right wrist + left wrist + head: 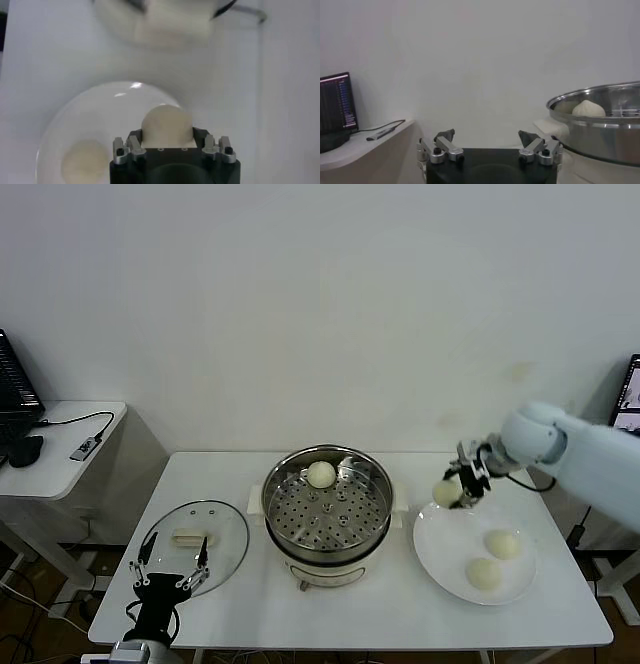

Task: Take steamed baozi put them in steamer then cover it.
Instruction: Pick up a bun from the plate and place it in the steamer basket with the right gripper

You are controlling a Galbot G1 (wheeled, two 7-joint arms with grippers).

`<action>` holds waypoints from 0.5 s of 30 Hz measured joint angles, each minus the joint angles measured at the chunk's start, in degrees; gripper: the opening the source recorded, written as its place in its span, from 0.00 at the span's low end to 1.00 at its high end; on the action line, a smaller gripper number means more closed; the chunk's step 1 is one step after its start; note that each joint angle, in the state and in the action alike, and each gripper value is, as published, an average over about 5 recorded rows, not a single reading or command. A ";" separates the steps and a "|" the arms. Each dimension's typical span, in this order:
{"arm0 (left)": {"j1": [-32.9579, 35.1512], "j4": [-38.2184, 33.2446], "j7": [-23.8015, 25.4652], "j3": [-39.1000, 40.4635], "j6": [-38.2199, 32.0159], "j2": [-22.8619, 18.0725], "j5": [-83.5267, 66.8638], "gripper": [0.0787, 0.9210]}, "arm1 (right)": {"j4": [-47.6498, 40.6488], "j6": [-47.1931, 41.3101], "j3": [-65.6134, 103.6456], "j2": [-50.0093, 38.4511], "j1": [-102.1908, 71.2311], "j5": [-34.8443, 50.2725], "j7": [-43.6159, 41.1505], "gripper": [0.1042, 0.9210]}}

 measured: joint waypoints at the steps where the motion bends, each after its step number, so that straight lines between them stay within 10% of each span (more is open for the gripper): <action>1: -0.03 -0.04 0.01 -0.01 0.00 0.09 -0.05 0.88 | 0.34 -0.68 -0.98 0.91 1.72 1.59 0.33 0.64; 15: -0.57 -0.45 0.06 -1.09 -0.21 0.26 -0.28 0.88 | -2.46 -9.47 -5.94 19.08 7.57 17.49 7.25 0.64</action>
